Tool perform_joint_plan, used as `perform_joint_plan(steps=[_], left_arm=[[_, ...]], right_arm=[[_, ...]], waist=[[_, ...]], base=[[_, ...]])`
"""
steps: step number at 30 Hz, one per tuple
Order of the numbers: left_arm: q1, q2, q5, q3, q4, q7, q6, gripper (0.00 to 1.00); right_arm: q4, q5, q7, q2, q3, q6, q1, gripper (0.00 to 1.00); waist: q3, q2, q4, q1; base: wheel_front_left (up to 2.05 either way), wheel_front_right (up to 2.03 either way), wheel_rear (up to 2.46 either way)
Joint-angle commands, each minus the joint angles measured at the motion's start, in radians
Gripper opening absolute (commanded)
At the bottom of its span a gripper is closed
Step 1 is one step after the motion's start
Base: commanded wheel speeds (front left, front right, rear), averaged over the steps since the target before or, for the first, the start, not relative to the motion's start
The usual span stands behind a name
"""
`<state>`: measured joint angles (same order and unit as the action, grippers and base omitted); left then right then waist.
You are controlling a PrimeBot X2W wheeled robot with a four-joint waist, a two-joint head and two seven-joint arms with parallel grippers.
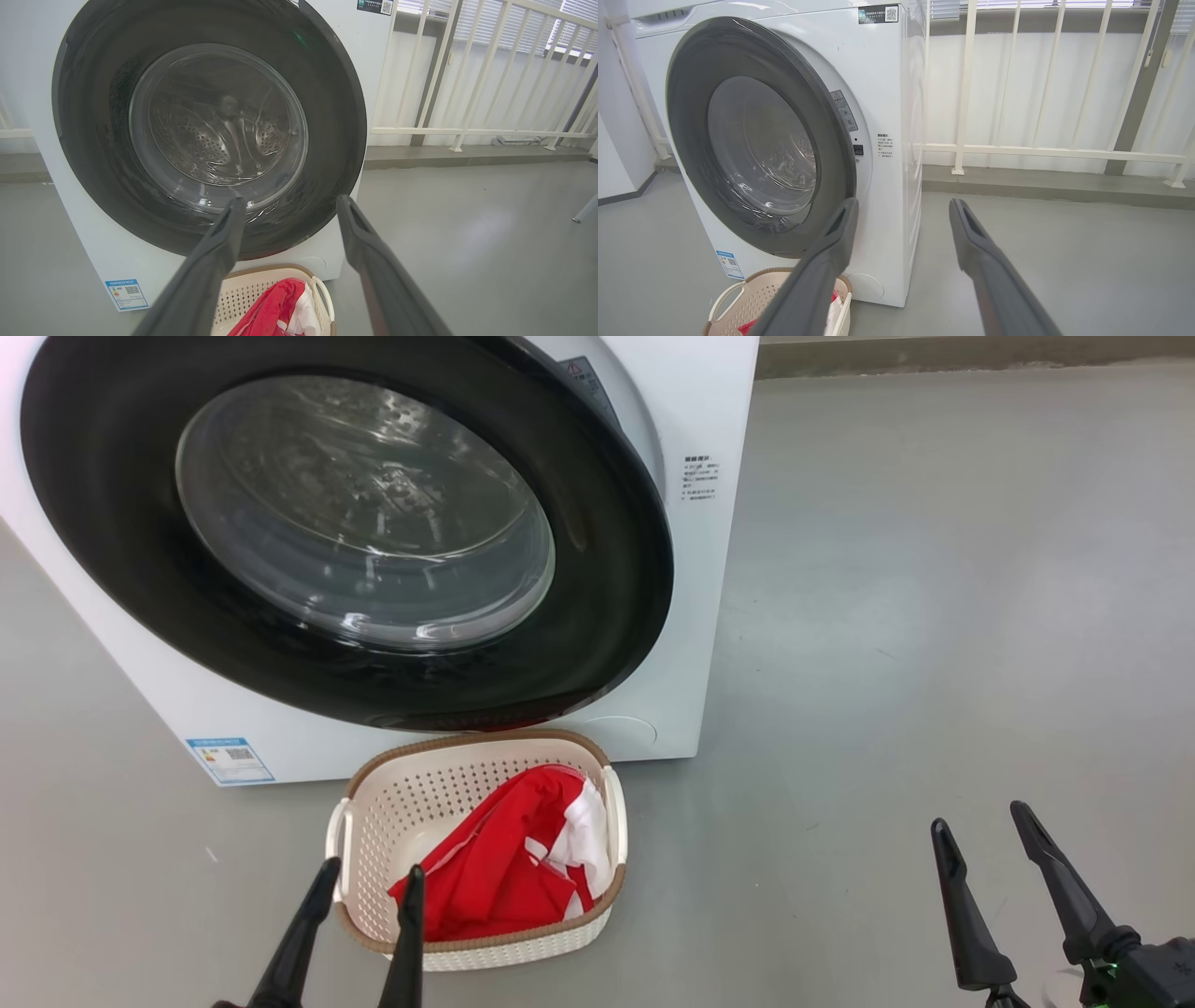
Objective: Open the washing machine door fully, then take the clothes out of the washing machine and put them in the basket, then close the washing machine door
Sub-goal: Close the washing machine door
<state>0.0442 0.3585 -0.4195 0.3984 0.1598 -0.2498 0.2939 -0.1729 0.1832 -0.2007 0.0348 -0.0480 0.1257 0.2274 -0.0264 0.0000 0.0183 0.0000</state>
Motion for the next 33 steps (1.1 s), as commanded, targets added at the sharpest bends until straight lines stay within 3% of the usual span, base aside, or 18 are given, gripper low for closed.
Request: perform_joint_plan(steps=[1,23,24,26,33], left_arm=[[-0.018,0.001,0.016,-0.035,0.028,-0.011,0.015,1.00],[-0.007,-0.028,0.029,-0.053,0.026,-0.012,-0.001,1.00],[-0.008,-0.030,0.029,-0.053,0.027,-0.012,-0.001,1.00],[-0.010,-0.032,0.033,-0.051,0.028,-0.012,-0.004,1.00],[-0.024,-0.045,0.046,-0.048,0.043,-0.012,-0.013,1.00]], right_arm=[[-0.030,-0.005,0.005,0.015,0.027,0.005,-0.013,1.00],[-0.031,-0.001,0.002,0.015,0.026,0.005,-0.007,1.00],[-0.031,-0.001,0.003,0.015,0.026,0.005,-0.008,0.39],[-0.032,-0.002,0.007,0.015,0.029,0.005,-0.010,0.00],[-0.032,-0.012,0.020,0.015,0.042,0.005,-0.041,0.00]], waist=[[0.001,0.0000,-0.002,0.0000],[-0.005,0.0000,-0.019,0.0000],[-0.007,0.0000,-0.021,0.0000],[-0.011,0.0000,-0.028,0.0000],[-0.043,0.0000,-0.070,0.0000]], base=[[0.00,0.00,0.00],[0.00,0.00,0.00],[0.00,0.00,0.00],[0.00,0.00,0.00],[0.00,0.00,0.00]])
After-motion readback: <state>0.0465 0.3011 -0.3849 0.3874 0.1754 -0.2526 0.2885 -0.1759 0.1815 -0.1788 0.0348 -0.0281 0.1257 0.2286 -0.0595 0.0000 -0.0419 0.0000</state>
